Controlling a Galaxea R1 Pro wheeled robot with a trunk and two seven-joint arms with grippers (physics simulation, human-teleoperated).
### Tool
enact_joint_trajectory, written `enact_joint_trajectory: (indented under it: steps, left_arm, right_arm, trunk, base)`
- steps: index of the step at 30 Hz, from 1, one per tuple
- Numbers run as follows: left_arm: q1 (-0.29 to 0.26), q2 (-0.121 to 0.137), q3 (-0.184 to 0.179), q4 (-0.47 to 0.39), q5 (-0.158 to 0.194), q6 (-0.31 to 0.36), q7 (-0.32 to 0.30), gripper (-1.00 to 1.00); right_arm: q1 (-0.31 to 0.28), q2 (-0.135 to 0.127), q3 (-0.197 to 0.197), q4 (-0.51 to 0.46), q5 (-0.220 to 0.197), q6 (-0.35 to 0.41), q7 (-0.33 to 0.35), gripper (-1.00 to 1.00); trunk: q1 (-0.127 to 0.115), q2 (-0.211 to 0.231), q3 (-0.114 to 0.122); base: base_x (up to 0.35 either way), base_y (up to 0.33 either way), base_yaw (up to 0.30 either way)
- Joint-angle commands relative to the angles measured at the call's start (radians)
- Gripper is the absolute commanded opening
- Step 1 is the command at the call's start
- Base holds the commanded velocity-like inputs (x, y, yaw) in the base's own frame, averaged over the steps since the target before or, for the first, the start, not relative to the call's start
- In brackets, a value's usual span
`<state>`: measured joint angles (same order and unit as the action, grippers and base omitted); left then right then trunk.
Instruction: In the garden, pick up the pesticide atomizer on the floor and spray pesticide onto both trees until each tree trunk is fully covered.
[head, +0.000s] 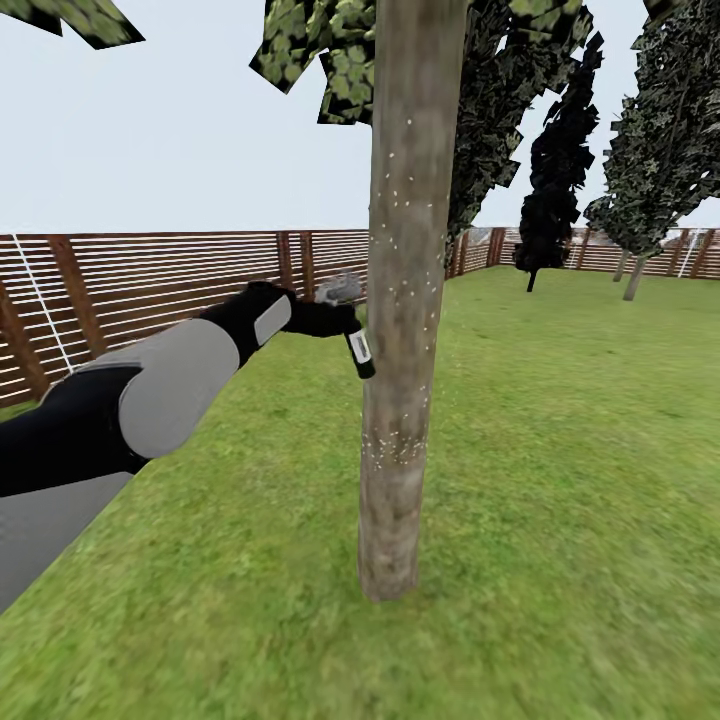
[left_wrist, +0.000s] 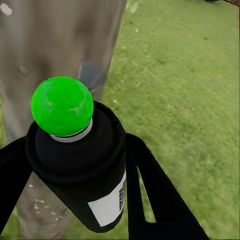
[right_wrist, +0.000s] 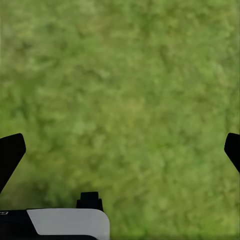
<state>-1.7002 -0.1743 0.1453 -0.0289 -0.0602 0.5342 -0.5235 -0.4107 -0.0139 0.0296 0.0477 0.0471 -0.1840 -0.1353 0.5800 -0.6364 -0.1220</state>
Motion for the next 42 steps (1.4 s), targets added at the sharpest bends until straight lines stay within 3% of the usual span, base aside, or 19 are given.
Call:
enact_joint_trajectory:
  steps: [1,4,9,11,15,23,26,28,30,34,36,42]
  left_arm:
    - [0.004,0.000,0.017,-0.002,-0.021,0.001,-0.003,-1.00]
    - [0.029,0.000,0.016,-0.001,-0.042,-0.009,-0.008,-1.00]
    - [0.119,0.000,0.017,-0.001,-0.052,-0.017,-0.009,-1.00]
    - [0.163,0.000,0.016,-0.001,-0.053,-0.066,-0.009,-1.00]
    - [0.230,0.000,0.016,-0.001,-0.053,-0.103,-0.009,-1.00]
    - [0.315,0.000,0.016,-0.001,-0.055,-0.172,-0.006,-1.00]
    - [0.340,0.000,0.017,-0.002,-0.057,-0.232,-0.004,-1.00]
    - [0.363,0.000,0.017,-0.002,-0.087,-0.248,-0.003,-1.00]
    - [0.388,0.000,0.017,-0.002,-0.153,-0.280,0.000,-1.00]
    - [0.467,0.000,0.017,-0.003,-0.178,-0.316,0.010,-1.00]
    - [0.550,0.000,0.017,-0.004,-0.181,-0.420,0.070,-1.00]
    - [0.683,0.000,0.017,-0.005,-0.178,-0.536,0.122,-1.00]
  right_arm:
    - [-0.002,0.000,0.003,0.004,0.005,-0.006,-0.004,1.00]
    - [-0.002,0.000,0.003,0.004,0.005,-0.006,-0.004,1.00]
    - [-0.002,0.000,0.003,0.004,0.005,-0.006,-0.004,1.00]
    - [-0.002,0.000,0.003,0.004,0.005,-0.006,-0.004,1.00]
    - [-0.002,0.001,0.003,0.004,0.005,-0.006,-0.004,1.00]
    - [-0.002,0.001,0.003,0.004,0.005,-0.006,-0.004,1.00]
    - [-0.002,0.001,0.003,0.004,0.005,-0.006,-0.004,1.00]
    - [-0.002,0.001,0.002,0.004,0.005,-0.006,-0.004,1.00]
    - [-0.002,0.001,0.002,0.005,0.005,-0.006,-0.004,1.00]
    - [-0.002,0.001,0.002,0.006,0.005,-0.004,-0.004,1.00]
    - [-0.002,0.002,0.002,0.006,0.005,-0.003,-0.004,1.00]
    - [0.014,0.001,0.000,0.007,0.004,-0.001,-0.004,1.00]
  trunk:
    - [0.000,-0.002,-0.002]
    - [0.000,-0.002,-0.002]
    - [0.000,-0.002,-0.002]
    - [0.000,-0.002,-0.002]
    - [0.000,-0.002,-0.002]
    - [0.000,-0.002,-0.002]
    - [0.000,-0.002,-0.002]
    - [0.000,-0.002,-0.002]
    - [0.000,-0.002,-0.002]
    - [0.000,-0.002,-0.002]
    - [0.000,-0.002,-0.002]
    - [0.000,-0.002,-0.002]
  base:
    - [0.000,0.000,0.000]
    - [0.000,0.000,0.000]
    - [0.000,0.000,0.000]
    - [0.000,0.000,0.000]
    - [0.000,0.000,0.000]
    - [0.000,0.000,0.000]
    - [0.000,0.000,0.000]
    - [0.000,0.000,0.000]
    - [0.000,0.000,0.000]
    - [0.000,0.000,0.000]
    - [0.000,0.000,0.000]
    - [0.000,0.000,0.000]
